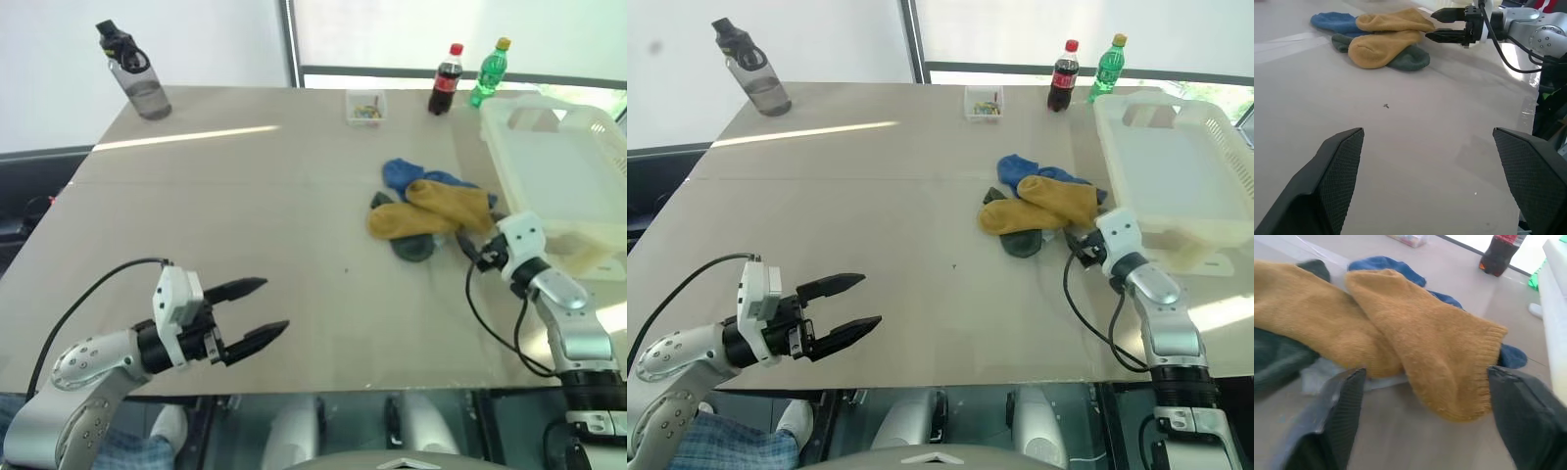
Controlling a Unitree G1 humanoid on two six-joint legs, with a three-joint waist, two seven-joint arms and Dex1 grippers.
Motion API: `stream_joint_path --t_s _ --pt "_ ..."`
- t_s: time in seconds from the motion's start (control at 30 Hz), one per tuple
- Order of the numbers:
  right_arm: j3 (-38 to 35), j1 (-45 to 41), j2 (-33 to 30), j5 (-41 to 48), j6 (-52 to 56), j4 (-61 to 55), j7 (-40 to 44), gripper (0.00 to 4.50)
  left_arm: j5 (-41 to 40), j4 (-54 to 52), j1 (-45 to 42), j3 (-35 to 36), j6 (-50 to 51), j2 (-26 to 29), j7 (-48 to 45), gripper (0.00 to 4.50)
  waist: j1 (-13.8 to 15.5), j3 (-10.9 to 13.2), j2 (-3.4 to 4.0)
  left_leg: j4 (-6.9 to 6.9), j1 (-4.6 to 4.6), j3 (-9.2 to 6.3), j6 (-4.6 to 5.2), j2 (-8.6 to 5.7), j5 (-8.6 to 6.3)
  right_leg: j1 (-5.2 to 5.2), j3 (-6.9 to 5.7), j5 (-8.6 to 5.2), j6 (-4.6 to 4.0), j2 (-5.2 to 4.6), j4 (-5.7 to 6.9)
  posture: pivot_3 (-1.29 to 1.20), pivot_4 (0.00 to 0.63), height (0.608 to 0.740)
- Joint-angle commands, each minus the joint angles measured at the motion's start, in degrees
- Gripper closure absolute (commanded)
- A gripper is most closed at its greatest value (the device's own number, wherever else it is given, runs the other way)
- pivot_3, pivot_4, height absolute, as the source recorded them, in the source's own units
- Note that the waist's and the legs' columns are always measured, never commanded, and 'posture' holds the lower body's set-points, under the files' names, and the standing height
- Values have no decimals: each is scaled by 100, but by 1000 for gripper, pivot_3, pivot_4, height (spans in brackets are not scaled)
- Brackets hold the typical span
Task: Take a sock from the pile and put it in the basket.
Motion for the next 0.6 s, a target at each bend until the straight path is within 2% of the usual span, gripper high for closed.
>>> stream_joint_path --t_s 0.03,0.17,0.2,0.37,0.5,0.6 --pt "22 -118 -108 -155 -38 32 -97 2285 -34 -222 -44 116 -42 -36 78 0 -18 0 0 0 0 0 0 0 0 0 0 0 0 0 0 0 150 740" --pt "42 -149 -133 -196 -79 73 -77 4210 -31 -237 -59 102 -46 -70 139 0 -47 0 1 -2 -2 -1 0 0 0 -1 0 0 0 2 0 0 150 740" --pt "55 -147 -139 -209 -77 66 -74 4404 -23 -237 -67 89 -51 -84 153 0 -49 0 1 -2 -2 -1 0 0 0 -1 0 0 0 2 0 0 150 740" --pt "33 -130 -140 -139 -144 -79 -26 4404 -3 -254 -141 -4 -40 -156 251 0 -50 0 1 -1 -1 -1 0 0 0 0 1 0 0 2 0 0 150 740" --pt "-50 28 74 799 -136 -845 598 4404 -2 -284 -185 -57 -10 -199 318 0 -57 2 2 -2 -2 -2 0 2 0 -1 1 0 0 5 0 0 150 740" --pt "139 267 0 1140 77 -1378 1062 4404 -7 -298 -222 -80 23 -214 344 0 -51 3 4 -4 -2 -5 0 5 0 -1 1 0 0 8 0 0 150 740"
